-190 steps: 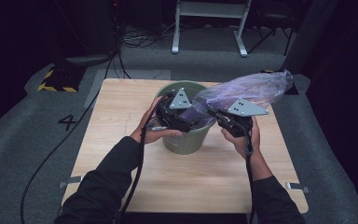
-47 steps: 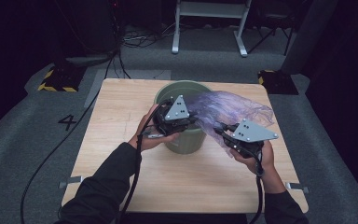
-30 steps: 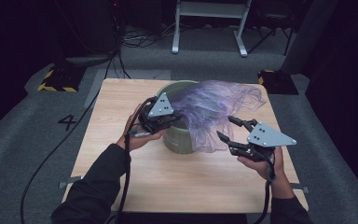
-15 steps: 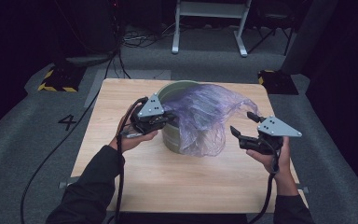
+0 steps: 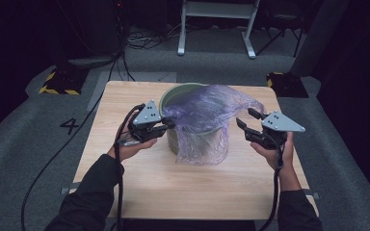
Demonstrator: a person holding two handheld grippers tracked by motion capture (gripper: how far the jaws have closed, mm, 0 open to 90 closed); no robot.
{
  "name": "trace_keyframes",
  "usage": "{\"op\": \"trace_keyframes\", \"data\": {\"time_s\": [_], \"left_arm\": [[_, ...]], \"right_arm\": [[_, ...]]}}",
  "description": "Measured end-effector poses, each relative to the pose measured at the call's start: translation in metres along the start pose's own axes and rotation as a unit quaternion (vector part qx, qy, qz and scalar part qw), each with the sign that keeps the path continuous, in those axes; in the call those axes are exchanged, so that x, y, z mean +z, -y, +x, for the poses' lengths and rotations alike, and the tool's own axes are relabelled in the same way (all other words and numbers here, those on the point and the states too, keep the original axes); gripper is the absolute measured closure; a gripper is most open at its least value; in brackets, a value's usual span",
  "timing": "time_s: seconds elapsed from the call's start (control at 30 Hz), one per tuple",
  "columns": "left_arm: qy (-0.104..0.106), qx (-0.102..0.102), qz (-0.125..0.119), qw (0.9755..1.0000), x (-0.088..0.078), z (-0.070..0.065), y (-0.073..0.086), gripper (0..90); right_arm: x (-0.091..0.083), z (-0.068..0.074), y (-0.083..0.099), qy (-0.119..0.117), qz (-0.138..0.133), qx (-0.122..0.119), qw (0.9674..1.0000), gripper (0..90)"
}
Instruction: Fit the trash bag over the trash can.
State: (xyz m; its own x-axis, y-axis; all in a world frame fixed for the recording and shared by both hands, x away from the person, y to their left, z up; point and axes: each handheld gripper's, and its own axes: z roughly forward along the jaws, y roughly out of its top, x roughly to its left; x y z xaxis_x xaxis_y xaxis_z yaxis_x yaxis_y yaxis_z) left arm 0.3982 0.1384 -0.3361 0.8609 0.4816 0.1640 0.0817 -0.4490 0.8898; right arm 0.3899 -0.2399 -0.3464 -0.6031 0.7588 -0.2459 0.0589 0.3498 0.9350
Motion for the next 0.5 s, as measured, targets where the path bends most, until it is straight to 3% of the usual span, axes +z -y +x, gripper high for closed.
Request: {"op": "trace_keyframes", "data": {"time_s": [0.07, 0.17, 0.33, 0.4, 0.5], "left_arm": [[-0.002, -0.001, -0.007, 1.0, -0.004, -0.002, 0.0, 73.7], [-0.013, -0.007, -0.015, 0.9998, -0.012, -0.005, 0.0, 63.7], [-0.015, -0.028, -0.034, 0.9989, -0.025, -0.015, -0.001, 26.9], [-0.004, -0.034, -0.05, 0.9982, -0.031, -0.019, -0.003, 19.3], [0.007, -0.026, -0.063, 0.9977, -0.038, -0.028, -0.009, 16.7]], "right_arm": [[-0.001, 0.003, -0.001, -0.016, -0.004, 0.002, 0.9999, 40.2], [-0.001, 0.008, -0.004, -0.021, -0.006, -0.008, 0.9997, 39.4], [-0.001, 0.013, -0.01, -0.035, -0.009, -0.014, 0.9993, 39.4], [-0.001, 0.014, -0.01, -0.04, -0.01, -0.014, 0.9991, 39.5], [0.0, 0.016, -0.011, -0.054, -0.014, -0.013, 0.9983, 40.3]]}}
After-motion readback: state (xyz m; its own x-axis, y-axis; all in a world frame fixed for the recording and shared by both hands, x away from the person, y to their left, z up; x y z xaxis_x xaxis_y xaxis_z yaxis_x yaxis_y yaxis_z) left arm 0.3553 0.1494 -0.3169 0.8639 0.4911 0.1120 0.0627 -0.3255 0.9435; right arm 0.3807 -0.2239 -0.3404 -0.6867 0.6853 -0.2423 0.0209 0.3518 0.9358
